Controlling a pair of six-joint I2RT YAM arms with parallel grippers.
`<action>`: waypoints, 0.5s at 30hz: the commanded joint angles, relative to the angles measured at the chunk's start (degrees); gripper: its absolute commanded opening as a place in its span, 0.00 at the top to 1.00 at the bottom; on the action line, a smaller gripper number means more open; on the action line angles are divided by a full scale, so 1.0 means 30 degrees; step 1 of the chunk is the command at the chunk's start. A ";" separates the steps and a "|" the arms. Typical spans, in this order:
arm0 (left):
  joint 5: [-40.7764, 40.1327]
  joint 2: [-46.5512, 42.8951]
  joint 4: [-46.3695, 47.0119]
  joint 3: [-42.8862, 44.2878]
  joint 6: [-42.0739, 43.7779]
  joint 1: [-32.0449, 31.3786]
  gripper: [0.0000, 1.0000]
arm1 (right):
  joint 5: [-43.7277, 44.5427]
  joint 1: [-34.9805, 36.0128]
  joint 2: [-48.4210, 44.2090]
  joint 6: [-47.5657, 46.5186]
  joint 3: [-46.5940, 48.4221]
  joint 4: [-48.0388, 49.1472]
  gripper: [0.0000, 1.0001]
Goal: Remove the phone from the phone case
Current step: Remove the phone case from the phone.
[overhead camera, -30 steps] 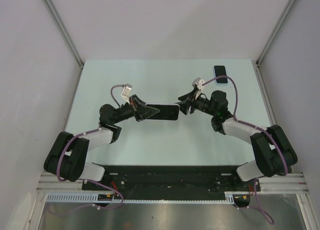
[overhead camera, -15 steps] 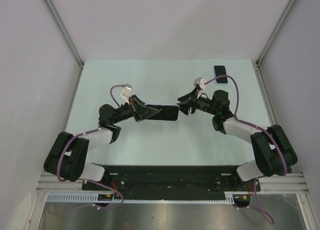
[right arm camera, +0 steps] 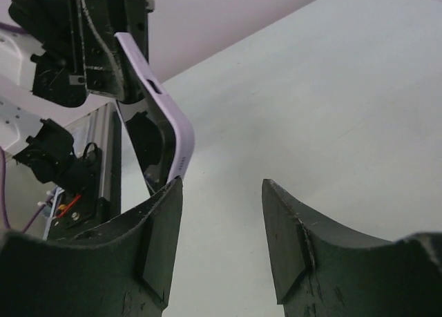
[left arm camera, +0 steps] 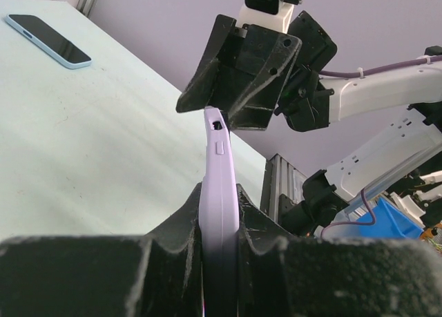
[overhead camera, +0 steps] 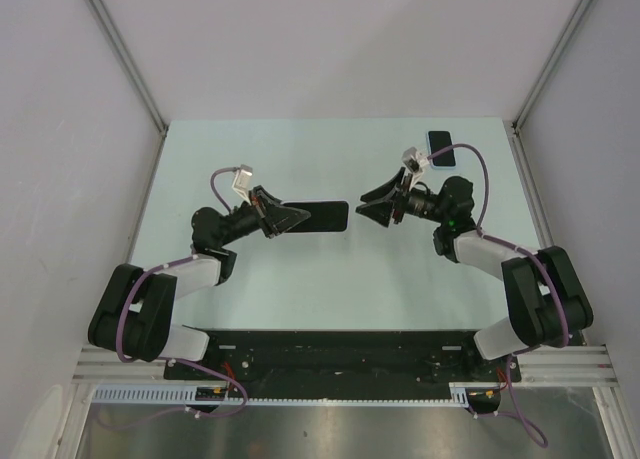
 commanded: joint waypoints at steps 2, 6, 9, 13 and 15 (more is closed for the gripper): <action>-0.0140 -0.0794 0.7617 0.0394 -0.0585 0.0065 1.00 | -0.1804 0.0758 0.0365 0.0710 0.0065 0.1694 0.47; -0.0140 -0.0881 0.7617 0.0394 -0.0585 0.0065 1.00 | -0.2419 0.1080 0.0512 0.0623 0.0065 0.1665 0.47; -0.0140 -0.0882 0.7617 0.0393 -0.0556 0.0065 1.00 | -0.2245 0.1199 0.0483 0.0067 0.0065 0.1199 0.48; -0.0024 -0.0882 0.7646 0.0393 -0.0644 0.0065 1.00 | -0.2011 0.1257 0.0542 -0.0403 0.0065 0.0845 0.48; -0.0023 -0.0882 0.7646 0.0394 -0.0732 0.0065 1.00 | -0.1923 0.1257 0.0629 -0.0579 0.0065 0.0727 0.48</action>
